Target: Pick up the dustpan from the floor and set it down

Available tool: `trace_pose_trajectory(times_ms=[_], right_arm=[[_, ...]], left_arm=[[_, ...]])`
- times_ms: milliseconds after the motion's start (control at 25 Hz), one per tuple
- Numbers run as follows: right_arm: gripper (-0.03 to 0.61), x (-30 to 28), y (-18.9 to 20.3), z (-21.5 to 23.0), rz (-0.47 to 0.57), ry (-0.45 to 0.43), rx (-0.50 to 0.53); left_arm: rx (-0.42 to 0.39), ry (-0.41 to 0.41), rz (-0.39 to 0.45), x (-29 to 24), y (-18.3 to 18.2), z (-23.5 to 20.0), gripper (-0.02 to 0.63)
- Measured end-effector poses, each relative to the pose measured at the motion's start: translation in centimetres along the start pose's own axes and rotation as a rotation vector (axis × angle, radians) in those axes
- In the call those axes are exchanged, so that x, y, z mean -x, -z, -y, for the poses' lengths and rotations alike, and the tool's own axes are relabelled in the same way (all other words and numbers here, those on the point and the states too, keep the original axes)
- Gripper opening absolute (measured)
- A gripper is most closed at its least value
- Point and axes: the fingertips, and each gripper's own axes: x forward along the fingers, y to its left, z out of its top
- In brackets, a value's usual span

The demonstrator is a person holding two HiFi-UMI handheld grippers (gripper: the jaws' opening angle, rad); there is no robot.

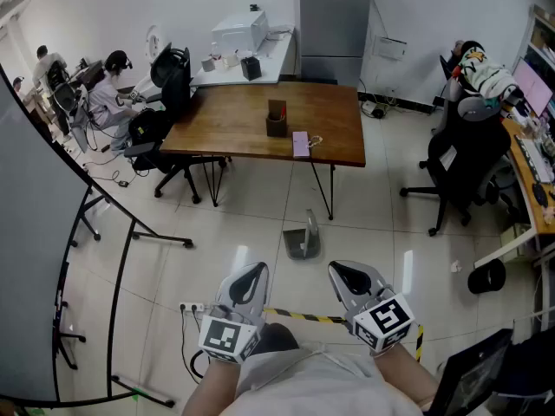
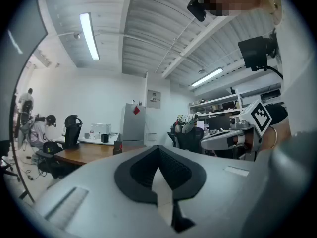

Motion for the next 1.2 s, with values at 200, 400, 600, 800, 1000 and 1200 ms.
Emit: trace_pose_trajectory(times_ms=[200, 400, 600, 800, 1000, 1200], right_arm=[[0.002, -3.9, 0.0, 1.7, -0.008, 0.003, -0.011], [0.002, -10.8, -1.0, 5.0, -0.023, 0.040, -0.031], [0.002, -17.2, -3.5, 8.1, -0.023, 0.090, -0.012], [0.044, -19.7, -3.7, 11.2, -0.037, 0.169, -0.041], [0.252, -22.1, 0.8, 13.4, -0.198, 0.210, -0.075], [0.435, -24.8, 9.2, 16.5, -0.411, 0.246, -0.100]], left_arm=[[0.004, 0.000, -0.019, -2.9, 1.4, -3.4, 0.014], [0.001, 0.032, -0.020, -8.1, 1.2, -9.4, 0.014], [-0.001, 0.099, -0.003, -13.7, -0.3, -15.3, 0.014], [0.033, 0.137, -0.055, -17.3, 0.0, -17.2, 0.014], [0.032, 0.141, -0.073, -19.3, 1.4, -18.5, 0.014], [0.072, 0.139, -0.136, -20.4, 4.7, -18.8, 0.014]])
